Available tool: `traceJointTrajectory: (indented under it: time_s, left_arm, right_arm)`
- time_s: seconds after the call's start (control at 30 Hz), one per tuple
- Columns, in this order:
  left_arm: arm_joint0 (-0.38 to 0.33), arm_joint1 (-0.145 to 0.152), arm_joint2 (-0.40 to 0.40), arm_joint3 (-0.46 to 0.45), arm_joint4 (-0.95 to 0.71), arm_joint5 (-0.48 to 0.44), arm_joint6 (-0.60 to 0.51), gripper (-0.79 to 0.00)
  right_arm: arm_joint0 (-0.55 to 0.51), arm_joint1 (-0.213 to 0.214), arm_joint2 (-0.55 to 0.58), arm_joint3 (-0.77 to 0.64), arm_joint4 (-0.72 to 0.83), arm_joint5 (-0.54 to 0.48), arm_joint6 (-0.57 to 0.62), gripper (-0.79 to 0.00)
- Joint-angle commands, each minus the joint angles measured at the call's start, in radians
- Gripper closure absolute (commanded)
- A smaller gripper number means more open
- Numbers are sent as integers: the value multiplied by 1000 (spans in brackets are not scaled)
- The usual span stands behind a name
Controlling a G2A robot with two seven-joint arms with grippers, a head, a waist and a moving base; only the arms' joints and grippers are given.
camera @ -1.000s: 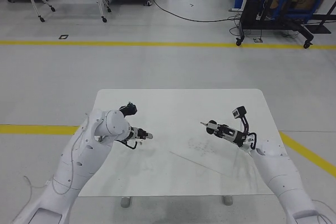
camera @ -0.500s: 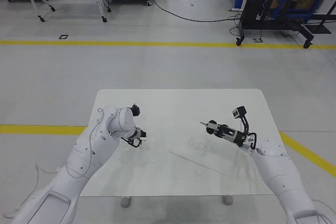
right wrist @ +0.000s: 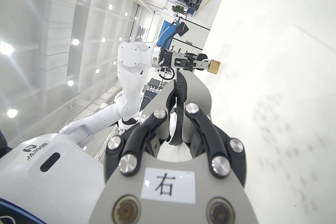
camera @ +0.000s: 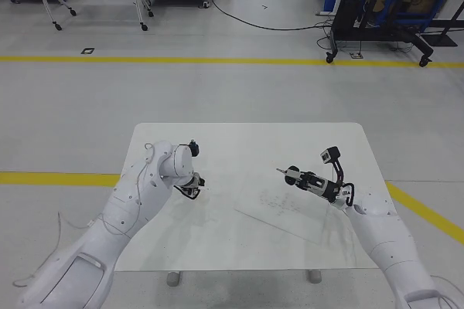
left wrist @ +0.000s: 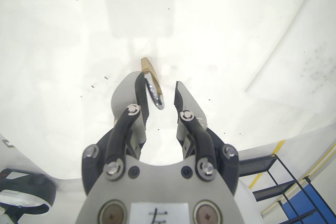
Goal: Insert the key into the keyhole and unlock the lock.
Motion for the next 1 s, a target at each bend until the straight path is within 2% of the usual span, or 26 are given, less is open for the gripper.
traceJointTrajectory:
  time_s: [0.0,0.3,0.47,0.57,0.67,0.73,0.8,0.87,0.97]
  left_arm:
    - [-7,-3,8,7,11,5,-9,0]
    - [-12,-5,0,20,21,-7,-37,0]
    - [-1,-6,-28,18,-35,-47,-4,0]
    - [18,-2,-97,19,-123,-55,102,0]
    - [75,7,-211,17,-269,-98,308,0]
    - [131,9,-291,20,-402,-165,455,0]
    - [187,9,-357,40,-540,-270,563,0]
    - [219,7,-390,62,-635,-334,608,0]
    - [219,7,-390,62,-635,-334,608,0]
  right_arm:
    - [0,0,0,0,0,0,0,0]
    - [0,0,0,0,0,0,0,0]
    - [0,0,0,0,0,0,0,0]
    - [0,0,0,0,0,0,0,0]
    - [0,0,0,0,0,0,0,0]
    - [0,0,0,0,0,0,0,0]
    - [0,0,0,0,0,0,0,0]
    - [0,0,0,0,0,0,0,0]
    - [0,0,0,0,0,0,0,0]
